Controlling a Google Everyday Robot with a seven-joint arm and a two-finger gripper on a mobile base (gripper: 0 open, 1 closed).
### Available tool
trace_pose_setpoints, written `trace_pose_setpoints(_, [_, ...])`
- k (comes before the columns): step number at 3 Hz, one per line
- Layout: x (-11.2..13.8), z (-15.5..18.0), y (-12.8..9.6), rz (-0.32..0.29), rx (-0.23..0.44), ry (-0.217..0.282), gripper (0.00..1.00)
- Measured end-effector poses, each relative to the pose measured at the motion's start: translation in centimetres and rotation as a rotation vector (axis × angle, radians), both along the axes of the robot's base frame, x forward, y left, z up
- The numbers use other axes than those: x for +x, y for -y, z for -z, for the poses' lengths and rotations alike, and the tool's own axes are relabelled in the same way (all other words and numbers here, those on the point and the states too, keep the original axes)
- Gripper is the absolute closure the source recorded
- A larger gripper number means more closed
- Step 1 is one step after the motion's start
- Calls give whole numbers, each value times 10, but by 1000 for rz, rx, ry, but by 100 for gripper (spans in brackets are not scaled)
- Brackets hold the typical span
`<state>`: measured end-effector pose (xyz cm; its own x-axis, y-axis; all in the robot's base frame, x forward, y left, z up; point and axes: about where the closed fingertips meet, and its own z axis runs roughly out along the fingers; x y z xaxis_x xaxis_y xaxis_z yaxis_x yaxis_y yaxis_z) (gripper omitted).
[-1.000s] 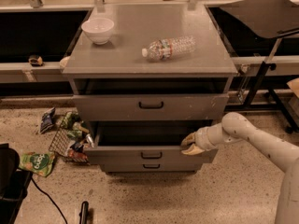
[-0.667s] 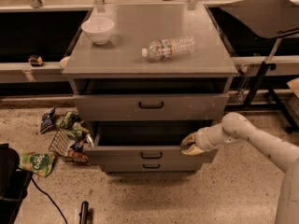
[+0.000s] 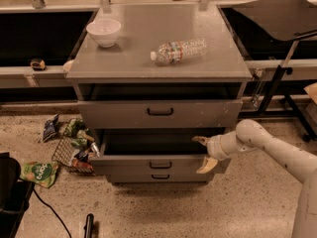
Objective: Open middle drawer
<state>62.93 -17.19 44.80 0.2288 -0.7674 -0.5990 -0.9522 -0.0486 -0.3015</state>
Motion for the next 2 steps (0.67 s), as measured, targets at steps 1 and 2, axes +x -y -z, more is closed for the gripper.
trace_pose_setpoints(1, [-3,15,-11,-30,6,-42,0])
trace_pose_setpoints(2, [-13,37,-24,-66,14,-122,0])
